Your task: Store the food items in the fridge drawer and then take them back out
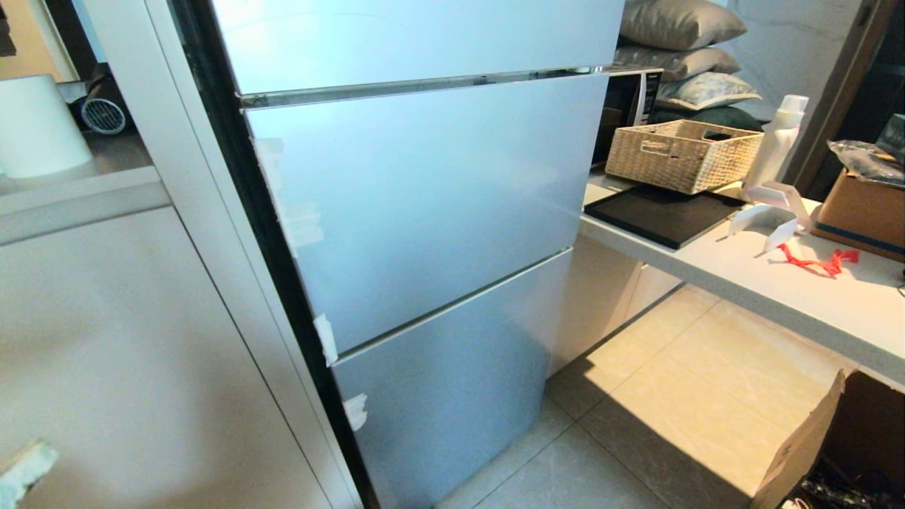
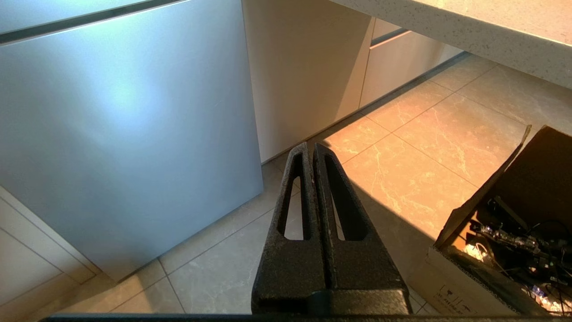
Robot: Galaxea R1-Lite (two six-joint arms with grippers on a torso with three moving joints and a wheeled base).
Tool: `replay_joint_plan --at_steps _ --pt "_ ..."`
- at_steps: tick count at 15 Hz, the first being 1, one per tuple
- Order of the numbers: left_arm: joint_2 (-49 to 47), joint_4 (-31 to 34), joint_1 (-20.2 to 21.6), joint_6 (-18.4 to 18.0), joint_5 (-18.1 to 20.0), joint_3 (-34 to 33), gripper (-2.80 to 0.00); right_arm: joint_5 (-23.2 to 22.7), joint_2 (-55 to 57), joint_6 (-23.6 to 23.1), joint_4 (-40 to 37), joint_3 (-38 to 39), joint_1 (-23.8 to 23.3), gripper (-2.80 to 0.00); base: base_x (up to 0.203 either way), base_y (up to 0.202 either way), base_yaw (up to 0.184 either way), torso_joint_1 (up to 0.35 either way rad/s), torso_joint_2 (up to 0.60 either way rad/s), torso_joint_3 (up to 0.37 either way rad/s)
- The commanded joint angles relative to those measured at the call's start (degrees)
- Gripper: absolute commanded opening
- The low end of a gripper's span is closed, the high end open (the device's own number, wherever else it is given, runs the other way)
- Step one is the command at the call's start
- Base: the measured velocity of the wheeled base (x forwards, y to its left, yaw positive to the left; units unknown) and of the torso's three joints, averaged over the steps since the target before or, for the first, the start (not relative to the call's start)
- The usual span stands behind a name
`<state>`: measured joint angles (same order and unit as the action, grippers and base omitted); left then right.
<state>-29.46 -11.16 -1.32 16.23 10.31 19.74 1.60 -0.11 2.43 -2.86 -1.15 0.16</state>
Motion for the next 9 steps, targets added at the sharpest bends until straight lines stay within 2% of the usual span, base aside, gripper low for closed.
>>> replay_joint_plan --at_steps 1,3,4,7,8,9 --pt "-22.8 -12.4 -0.7 15.1 2.7 4.5 -2.80 0.0 0.2 0.0 0.0 0.0 0.0 -2.80 0.000 0.000 0.000 0.000 0.00 0.000" --pt "-34.0 -24.2 -0.7 23.9 3.5 7.3 -2.80 0.0 0.1 0.0 0.0 0.0 0.0 -2.80 0.000 0.000 0.000 0.000 0.00 0.000" --pt "-39.1 -28.9 -0.6 27.0 1.9 9.5 -2.80 0.0 0.1 0.0 0.0 0.0 0.0 -2.80 0.000 0.000 0.000 0.000 0.00 0.000" --pt "-49.8 -35.9 -0.4 34.2 -7.3 18.9 -2.80 0.0 0.1 0.0 0.0 0.0 0.0 -2.80 0.000 0.000 0.000 0.000 0.00 0.000" --pt "-50.4 -36.9 -0.6 37.0 -8.7 20.5 -2.80 0.0 0.1 0.0 0.0 0.0 0.0 -2.80 0.000 0.000 0.000 0.000 0.00 0.000" --pt "-51.2 -37.1 -1.1 37.7 -9.1 21.8 -2.80 0.0 0.2 0.0 0.0 0.0 0.0 -2.80 0.000 0.000 0.000 0.000 0.00 0.000"
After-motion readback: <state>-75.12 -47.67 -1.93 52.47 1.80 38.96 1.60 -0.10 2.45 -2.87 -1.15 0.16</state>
